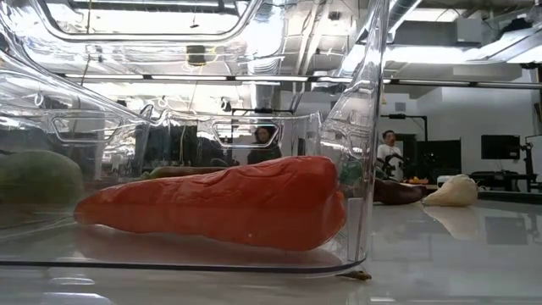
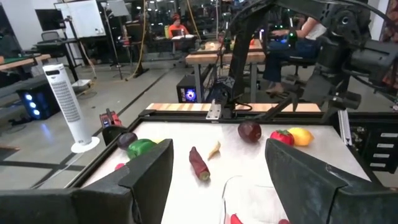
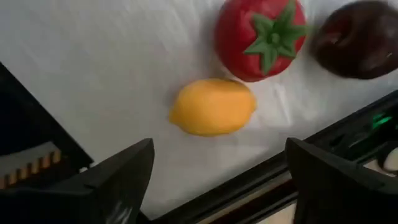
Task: Sort produce into baskets
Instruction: Put the yellow lemon into the left transparent bin, then put the red tomato into the left transparent bin
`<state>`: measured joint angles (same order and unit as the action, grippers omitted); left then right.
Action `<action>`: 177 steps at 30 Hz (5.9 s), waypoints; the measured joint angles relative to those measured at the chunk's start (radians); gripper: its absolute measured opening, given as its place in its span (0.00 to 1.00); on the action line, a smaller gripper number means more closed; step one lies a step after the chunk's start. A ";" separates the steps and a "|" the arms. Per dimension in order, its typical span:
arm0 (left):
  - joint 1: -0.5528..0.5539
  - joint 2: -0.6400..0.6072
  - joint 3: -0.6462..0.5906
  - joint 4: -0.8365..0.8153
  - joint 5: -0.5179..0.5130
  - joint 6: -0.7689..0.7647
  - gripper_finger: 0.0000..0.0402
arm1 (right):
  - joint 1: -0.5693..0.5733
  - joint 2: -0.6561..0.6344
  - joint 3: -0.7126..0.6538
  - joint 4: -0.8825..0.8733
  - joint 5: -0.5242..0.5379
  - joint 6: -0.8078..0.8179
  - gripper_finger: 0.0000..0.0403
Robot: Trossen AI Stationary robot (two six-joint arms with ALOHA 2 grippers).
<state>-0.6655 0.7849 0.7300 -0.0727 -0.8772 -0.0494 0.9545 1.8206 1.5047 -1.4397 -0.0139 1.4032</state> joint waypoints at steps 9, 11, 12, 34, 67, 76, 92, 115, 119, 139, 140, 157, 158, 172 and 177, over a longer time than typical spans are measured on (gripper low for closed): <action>0.000 0.001 0.000 -0.013 0.000 -0.019 0.60 | 0.001 -0.003 -0.157 0.116 -0.102 0.067 0.94; 0.000 0.001 0.000 -0.016 0.000 -0.019 0.60 | -0.003 -0.003 -0.198 0.170 -0.102 0.066 0.94; 0.000 0.001 0.000 -0.017 0.000 -0.019 0.60 | -0.008 -0.007 -0.217 0.207 -0.102 0.066 0.94; 0.000 0.000 0.000 -0.023 -0.001 -0.018 0.60 | -0.021 -0.015 -0.386 0.364 -0.048 0.002 0.89; 0.000 0.000 0.000 -0.028 0.003 -0.023 0.60 | -0.060 -0.016 -0.382 0.239 0.220 0.003 0.54; 0.000 0.001 0.000 -0.028 0.004 -0.023 0.60 | -0.061 -0.069 -0.351 0.225 0.413 0.030 0.82; 0.000 0.001 0.000 -0.028 0.003 -0.018 0.60 | -0.127 -0.222 -0.656 0.566 0.487 0.010 0.85; 0.000 0.001 0.000 -0.027 0.000 -0.015 0.60 | -0.295 -0.233 -0.411 0.407 0.696 -0.247 0.63; 0.000 0.001 0.000 -0.027 -0.001 -0.015 0.60 | -0.383 -0.231 -0.404 0.775 0.718 -0.595 0.63; 0.000 0.000 0.000 -0.022 -0.002 0.001 0.60 | -0.647 0.054 -0.234 1.847 0.191 -1.316 0.64; 0.000 -0.001 0.000 -0.021 -0.002 0.001 0.60 | -0.653 0.084 -0.205 1.832 0.176 -1.328 0.64; 0.000 -0.006 0.000 -0.036 0.013 -0.007 0.60 | -0.696 0.372 0.256 1.482 0.088 -1.412 0.75; 0.000 -0.006 0.000 -0.036 0.013 -0.007 0.60 | -0.695 0.364 0.256 1.464 0.088 -1.414 0.76; 0.000 -0.006 0.000 -0.047 0.016 -0.023 0.60 | -0.577 0.169 0.192 0.843 0.474 -1.338 0.77; 0.000 -0.006 0.000 -0.045 0.019 -0.030 0.60 | -0.540 0.005 -0.018 0.800 0.511 -1.170 0.77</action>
<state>-0.6652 0.7792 0.7300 -0.1172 -0.8577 -0.0796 0.4141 1.8253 1.4863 -0.6393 0.4970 0.2331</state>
